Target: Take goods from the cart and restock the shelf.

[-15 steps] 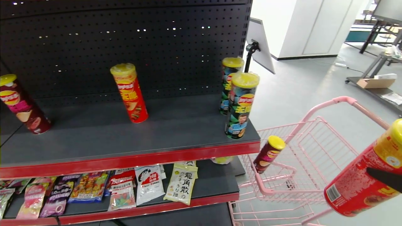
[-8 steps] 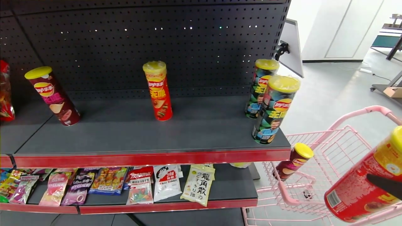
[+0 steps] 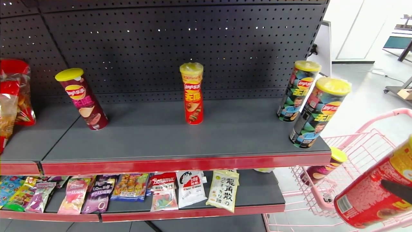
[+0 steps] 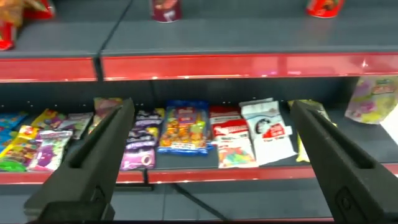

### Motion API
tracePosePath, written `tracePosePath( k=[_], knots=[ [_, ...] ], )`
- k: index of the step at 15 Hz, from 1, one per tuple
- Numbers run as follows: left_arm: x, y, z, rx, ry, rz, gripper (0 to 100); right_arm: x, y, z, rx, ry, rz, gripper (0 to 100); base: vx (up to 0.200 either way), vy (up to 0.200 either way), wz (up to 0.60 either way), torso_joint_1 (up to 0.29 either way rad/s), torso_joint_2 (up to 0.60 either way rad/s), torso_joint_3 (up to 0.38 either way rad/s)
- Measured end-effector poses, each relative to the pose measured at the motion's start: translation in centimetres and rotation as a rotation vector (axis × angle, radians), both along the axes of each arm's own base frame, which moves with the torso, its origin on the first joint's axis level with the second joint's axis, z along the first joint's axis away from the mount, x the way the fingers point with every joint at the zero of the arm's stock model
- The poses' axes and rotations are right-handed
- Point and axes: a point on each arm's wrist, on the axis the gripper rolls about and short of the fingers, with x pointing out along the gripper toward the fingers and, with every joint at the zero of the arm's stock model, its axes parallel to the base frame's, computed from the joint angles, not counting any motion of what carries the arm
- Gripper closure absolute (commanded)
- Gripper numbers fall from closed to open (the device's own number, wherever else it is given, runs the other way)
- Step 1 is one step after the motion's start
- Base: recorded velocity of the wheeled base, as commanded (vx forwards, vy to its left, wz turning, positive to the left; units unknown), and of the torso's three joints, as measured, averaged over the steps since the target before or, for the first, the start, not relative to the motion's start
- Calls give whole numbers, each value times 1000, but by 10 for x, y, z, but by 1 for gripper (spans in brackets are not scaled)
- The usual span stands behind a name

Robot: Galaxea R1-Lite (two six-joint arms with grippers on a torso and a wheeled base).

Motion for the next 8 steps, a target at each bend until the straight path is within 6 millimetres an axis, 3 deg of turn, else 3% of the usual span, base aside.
tracePosePath(
  k=[3, 8],
  knots=[
    [0, 0, 0, 0, 0, 1, 0, 1, 1, -1, 20, -37, 30, 100, 0, 200, 0, 1, 2, 4],
    [0, 0, 0, 0, -1, 0, 0, 1, 6, -2, 81, -48, 201, 100, 0, 0, 0, 0, 0, 0]
  ],
)
